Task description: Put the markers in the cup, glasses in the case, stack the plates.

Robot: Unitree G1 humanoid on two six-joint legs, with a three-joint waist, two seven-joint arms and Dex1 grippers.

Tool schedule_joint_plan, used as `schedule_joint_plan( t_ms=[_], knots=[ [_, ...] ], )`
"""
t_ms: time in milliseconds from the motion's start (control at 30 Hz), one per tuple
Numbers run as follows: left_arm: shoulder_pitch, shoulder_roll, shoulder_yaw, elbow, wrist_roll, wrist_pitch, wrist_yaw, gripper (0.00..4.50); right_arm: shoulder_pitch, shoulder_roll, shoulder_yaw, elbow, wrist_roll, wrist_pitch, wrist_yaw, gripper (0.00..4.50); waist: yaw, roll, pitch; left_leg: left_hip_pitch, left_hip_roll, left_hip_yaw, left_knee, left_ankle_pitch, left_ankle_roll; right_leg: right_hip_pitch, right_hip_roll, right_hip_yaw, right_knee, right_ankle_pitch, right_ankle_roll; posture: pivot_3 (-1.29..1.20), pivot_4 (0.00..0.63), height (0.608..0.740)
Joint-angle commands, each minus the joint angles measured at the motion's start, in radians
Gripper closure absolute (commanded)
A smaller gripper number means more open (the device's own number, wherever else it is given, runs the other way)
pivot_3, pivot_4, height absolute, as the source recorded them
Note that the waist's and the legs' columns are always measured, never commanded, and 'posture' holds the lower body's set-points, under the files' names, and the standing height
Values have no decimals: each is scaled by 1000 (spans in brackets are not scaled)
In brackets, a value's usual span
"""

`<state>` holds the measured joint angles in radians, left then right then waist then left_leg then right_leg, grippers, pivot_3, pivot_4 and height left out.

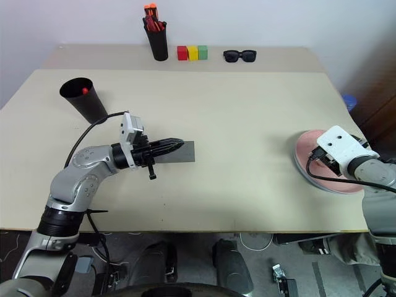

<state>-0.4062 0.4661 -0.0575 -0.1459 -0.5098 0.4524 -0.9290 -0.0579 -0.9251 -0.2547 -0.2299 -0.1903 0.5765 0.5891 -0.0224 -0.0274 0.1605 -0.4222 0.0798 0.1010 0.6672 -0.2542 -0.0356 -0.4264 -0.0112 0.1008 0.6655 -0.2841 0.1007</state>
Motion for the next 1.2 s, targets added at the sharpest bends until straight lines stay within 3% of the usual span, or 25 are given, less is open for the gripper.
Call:
schedule_joint_plan(
  t_ms=[33, 167, 300, 467, 700, 1200],
  knots=[
    [6, 11, 54, -29, 1, -24, 33, 4500, -58, -11, 5, -9, 21, -71, 7, 462, 1, 0, 0, 0, 0, 0, 0, 0, 0, 0, 0, 0, 0, 0, 0, 0, 150, 722],
    [44, 34, 124, -52, 12, -35, 96, 4500, -152, 45, 47, 31, 85, -156, 23, 462, 0, 0, 0, 0, 0, 0, 0, 0, 0, 0, 0, 0, 0, 0, 0, 0, 150, 722],
    [134, 82, 237, -125, 15, -33, 169, 4500, -269, 165, 58, 74, 253, -230, 95, 462, -1, 0, 0, 0, 1, 0, 0, 0, 0, 0, 0, 0, 0, 0, 0, 0, 150, 722],
    [303, 150, 383, -189, 32, -36, 223, 4500, -341, 260, 69, 102, 432, -176, 196, 462, 7, -1, 1, 0, 1, 1, -1, 0, 0, 0, 0, -1, 0, 0, 0, 0, 150, 722],
    [470, 171, 505, -231, 46, -57, 269, 4500, -370, 273, 137, 200, 429, -213, 228, 462, 8, -1, 1, 0, 1, 1, 0, 0, 1, 0, -2, -1, -1, -2, -3, 0, 150, 722],
    [493, 145, 504, -234, 50, -85, 320, 4500, -436, 312, 212, 312, 401, -302, 218, 462, 2, -1, 1, 0, 1, 2, -1, 0, 1, 0, -1, -1, 0, -1, -3, 0, 150, 722]
  ],
)
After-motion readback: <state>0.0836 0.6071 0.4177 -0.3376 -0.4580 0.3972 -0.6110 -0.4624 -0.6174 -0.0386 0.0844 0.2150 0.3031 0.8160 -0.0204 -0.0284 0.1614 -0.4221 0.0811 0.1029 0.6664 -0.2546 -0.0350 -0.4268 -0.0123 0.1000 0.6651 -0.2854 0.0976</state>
